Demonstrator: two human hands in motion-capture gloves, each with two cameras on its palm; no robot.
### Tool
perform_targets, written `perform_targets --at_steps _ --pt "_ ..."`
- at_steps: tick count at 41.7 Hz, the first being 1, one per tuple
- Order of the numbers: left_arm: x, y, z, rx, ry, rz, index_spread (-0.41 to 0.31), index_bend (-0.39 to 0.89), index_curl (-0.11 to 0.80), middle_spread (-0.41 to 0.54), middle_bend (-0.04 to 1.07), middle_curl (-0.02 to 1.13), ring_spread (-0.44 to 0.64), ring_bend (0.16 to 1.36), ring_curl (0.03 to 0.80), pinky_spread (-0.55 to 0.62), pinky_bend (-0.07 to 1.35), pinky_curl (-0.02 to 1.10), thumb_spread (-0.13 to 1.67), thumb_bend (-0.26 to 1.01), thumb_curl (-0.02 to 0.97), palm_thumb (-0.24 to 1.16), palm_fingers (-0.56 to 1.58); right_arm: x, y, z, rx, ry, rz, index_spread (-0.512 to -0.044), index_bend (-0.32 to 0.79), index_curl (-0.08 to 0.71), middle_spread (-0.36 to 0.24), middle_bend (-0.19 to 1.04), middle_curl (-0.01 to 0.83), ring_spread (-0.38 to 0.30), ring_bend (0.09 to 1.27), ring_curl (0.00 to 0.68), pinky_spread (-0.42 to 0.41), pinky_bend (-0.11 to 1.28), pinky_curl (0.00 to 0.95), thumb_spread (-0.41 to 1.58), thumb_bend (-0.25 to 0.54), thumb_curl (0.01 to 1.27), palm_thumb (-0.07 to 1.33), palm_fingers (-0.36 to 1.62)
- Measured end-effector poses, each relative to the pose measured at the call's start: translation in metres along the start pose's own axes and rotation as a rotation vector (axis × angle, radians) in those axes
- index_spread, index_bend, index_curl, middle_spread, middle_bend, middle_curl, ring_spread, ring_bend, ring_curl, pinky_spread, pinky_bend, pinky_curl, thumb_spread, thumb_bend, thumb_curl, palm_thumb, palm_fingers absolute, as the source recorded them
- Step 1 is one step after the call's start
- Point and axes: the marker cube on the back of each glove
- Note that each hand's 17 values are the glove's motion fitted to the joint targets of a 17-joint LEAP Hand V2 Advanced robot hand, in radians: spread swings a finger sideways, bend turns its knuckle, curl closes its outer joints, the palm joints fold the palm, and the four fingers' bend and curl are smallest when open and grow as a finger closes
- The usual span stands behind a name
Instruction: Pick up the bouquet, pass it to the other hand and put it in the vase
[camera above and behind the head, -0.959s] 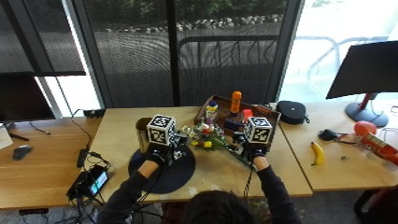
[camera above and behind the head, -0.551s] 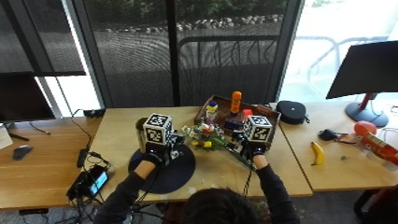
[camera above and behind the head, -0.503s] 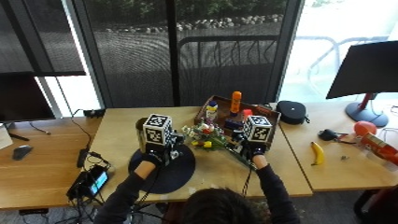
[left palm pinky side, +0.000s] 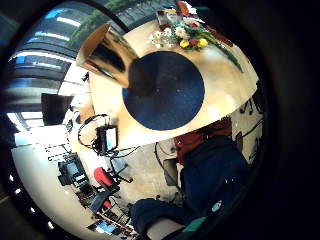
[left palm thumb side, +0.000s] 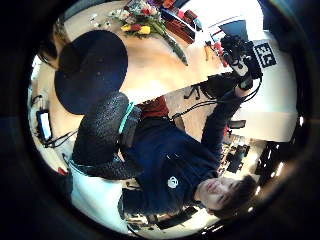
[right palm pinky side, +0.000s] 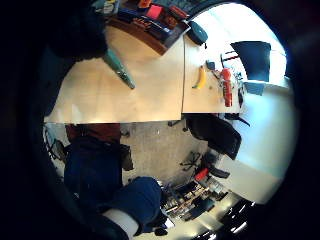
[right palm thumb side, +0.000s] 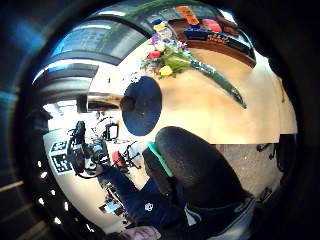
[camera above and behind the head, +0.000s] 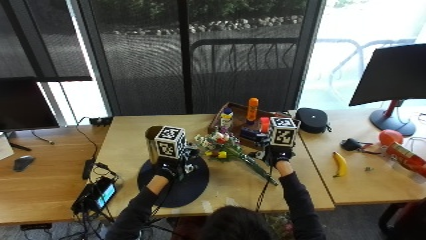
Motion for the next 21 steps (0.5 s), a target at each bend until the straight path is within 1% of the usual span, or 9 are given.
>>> perform_targets --at_steps 2,8,17,19,21 --pt "0.000 -0.001 0.000 -0.002 0.000 0.001 0.055 0.14 0.209 0.240 0.21 0.28 0.34 0.61 0.237 0.39 0.40 0.27 1.11 -0.01 0.278 0.40 0.12 0.003 -0.006 -0.004 -0.007 -0.008 0.030 -0.259 0.10 0.169 -0.082 0.31 0.323 -0.018 0.59 0.290 0.128 0.43 0.294 1.15 -0.003 0.21 0.29 0.47" --pt "0.000 -0.002 0.000 0.005 -0.016 0.008 0.054 0.14 0.223 0.234 0.20 0.30 0.33 0.61 0.242 0.38 0.39 0.28 1.12 -0.02 0.289 0.40 0.12 0.014 -0.032 -0.005 -0.008 -0.072 0.138 -0.230 0.07 0.164 -0.070 0.28 0.335 -0.045 0.61 0.314 0.133 0.52 0.328 1.11 -0.003 0.25 0.36 0.52" --pt "-0.001 -0.004 0.003 -0.007 -0.016 0.007 0.054 0.14 0.238 0.231 0.19 0.31 0.33 0.61 0.248 0.38 0.40 0.30 1.12 -0.02 0.301 0.40 0.11 0.040 -0.076 0.020 -0.052 -0.167 0.259 -0.210 0.09 0.164 -0.063 0.24 0.351 -0.059 0.61 0.332 0.129 0.58 0.358 1.09 -0.009 0.28 0.44 0.52" --pt "-0.002 -0.004 0.006 -0.016 -0.016 0.006 0.050 0.14 0.240 0.231 0.19 0.31 0.33 0.61 0.249 0.38 0.40 0.30 1.12 -0.02 0.302 0.40 0.11 0.044 -0.079 0.027 -0.103 -0.204 0.287 -0.208 0.09 0.167 -0.068 0.23 0.354 -0.061 0.60 0.334 0.128 0.59 0.363 1.08 -0.014 0.28 0.44 0.51" --pt "-0.003 -0.003 0.008 -0.021 -0.013 0.006 0.049 0.14 0.242 0.230 0.20 0.32 0.33 0.61 0.249 0.38 0.39 0.31 1.12 -0.02 0.304 0.40 0.11 0.047 -0.077 0.034 -0.196 -0.238 0.332 -0.206 0.11 0.174 -0.075 0.22 0.355 -0.062 0.57 0.328 0.133 0.60 0.366 1.08 -0.009 0.29 0.46 0.49"
